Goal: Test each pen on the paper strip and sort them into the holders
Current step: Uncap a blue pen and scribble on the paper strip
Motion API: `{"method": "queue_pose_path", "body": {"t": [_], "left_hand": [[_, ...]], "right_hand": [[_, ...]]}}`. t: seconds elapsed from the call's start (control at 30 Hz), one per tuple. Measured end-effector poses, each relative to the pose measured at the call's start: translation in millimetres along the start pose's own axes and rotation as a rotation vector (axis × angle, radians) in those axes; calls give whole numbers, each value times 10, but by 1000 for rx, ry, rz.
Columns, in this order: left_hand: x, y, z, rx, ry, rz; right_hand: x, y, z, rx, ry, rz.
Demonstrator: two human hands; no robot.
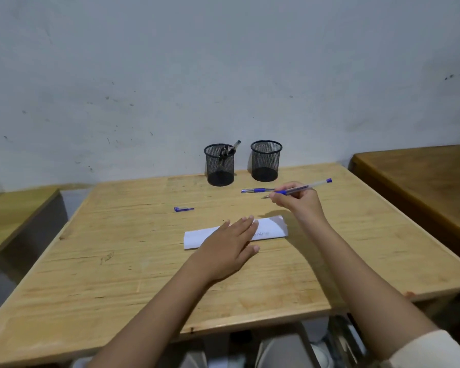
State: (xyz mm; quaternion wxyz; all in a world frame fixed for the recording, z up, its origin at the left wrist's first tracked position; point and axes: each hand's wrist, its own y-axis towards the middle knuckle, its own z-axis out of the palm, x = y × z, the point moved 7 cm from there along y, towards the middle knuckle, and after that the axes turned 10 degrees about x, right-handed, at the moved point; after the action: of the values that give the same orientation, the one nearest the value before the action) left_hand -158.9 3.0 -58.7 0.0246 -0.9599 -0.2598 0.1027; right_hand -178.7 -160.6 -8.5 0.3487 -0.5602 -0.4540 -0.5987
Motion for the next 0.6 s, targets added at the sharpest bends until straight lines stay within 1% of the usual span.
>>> {"method": "queue_pose_path", "body": {"t": [0.1, 0.23, 0.43, 0.6], "left_hand": [[28, 36, 122, 99, -46, -34], [120, 92, 137, 147, -46, -69], [217, 187, 128, 118, -58, -88], [224, 171, 133, 77, -89, -87]], "right_hand": [[-160, -65, 8, -29, 37, 61], [-263, -76, 33, -16, -14, 61], [-319, 36, 85, -13, -94, 54], [-379, 100, 104, -7, -44, 75]]}}
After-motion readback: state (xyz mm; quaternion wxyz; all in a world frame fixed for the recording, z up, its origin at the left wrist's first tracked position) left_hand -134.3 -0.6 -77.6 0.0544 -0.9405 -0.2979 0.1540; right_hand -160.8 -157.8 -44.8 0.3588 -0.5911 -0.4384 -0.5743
